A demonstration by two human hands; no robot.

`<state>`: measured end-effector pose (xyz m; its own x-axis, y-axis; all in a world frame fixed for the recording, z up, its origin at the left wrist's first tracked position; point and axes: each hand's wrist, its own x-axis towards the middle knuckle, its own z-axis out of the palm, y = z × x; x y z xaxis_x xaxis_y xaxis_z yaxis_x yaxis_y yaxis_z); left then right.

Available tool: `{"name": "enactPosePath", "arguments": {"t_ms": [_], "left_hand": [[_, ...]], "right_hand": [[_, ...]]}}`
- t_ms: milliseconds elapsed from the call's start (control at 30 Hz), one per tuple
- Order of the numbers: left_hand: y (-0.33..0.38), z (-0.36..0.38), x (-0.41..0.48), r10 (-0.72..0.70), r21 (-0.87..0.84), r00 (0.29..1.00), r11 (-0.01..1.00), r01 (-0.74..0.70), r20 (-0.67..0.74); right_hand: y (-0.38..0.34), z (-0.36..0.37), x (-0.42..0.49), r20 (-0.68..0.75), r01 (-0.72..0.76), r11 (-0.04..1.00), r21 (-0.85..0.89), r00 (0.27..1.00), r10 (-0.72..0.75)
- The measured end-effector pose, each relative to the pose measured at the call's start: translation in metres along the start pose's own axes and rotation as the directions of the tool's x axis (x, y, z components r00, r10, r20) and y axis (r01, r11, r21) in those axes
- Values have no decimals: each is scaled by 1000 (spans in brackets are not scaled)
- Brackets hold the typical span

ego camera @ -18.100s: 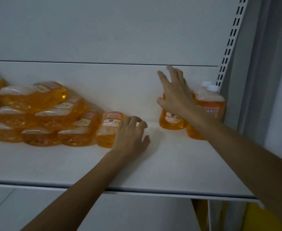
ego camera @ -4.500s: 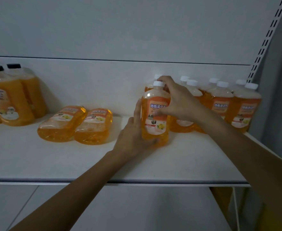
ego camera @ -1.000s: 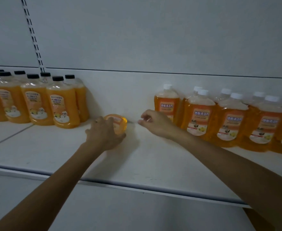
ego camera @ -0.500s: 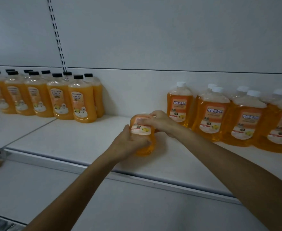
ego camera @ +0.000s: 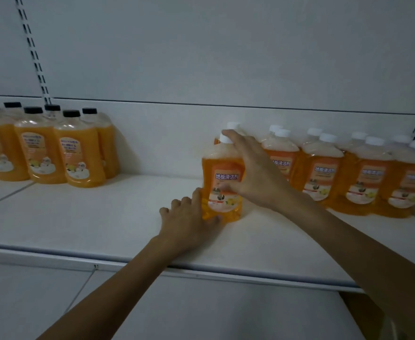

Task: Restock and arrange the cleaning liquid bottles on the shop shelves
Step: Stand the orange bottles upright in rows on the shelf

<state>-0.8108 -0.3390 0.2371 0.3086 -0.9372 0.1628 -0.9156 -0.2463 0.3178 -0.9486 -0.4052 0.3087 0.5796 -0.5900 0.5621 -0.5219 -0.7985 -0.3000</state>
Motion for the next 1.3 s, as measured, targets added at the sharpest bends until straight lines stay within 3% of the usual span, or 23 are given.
{"name": "enactPosePath", "arguments": {"t_ms": [133,300,400,833,1033,1200,1300], "left_hand": [[6,8,1,3,230,1000,973,-7,17],[2,8,-1,30,243,999,969,-40,46],[3,8,-3,34,234,998,971,-45,52],[8,4,-5,-3,205,1000,979,-3,31],[-17,-18,-13,40,36,993,999,-37,-111],[-90,-67,-42,-71,33,945,996,86,-320],[-144,-87,-79,-164,53,913,979,198,-374]], "right_hand": [[5,2,6,-34,-58,981,-187,998,53],[9,3,22,-91,-119,918,-379,992,91],[11,2,33,-74,-135,903,-408,991,115],[26,7,40,-6,-99,959,-267,995,101],[-4,15,41,-219,164,980,-112,958,-185],[-65,58,62,-45,290,957,14,956,-289],[-125,101,75,64,341,932,125,934,-351]]}}
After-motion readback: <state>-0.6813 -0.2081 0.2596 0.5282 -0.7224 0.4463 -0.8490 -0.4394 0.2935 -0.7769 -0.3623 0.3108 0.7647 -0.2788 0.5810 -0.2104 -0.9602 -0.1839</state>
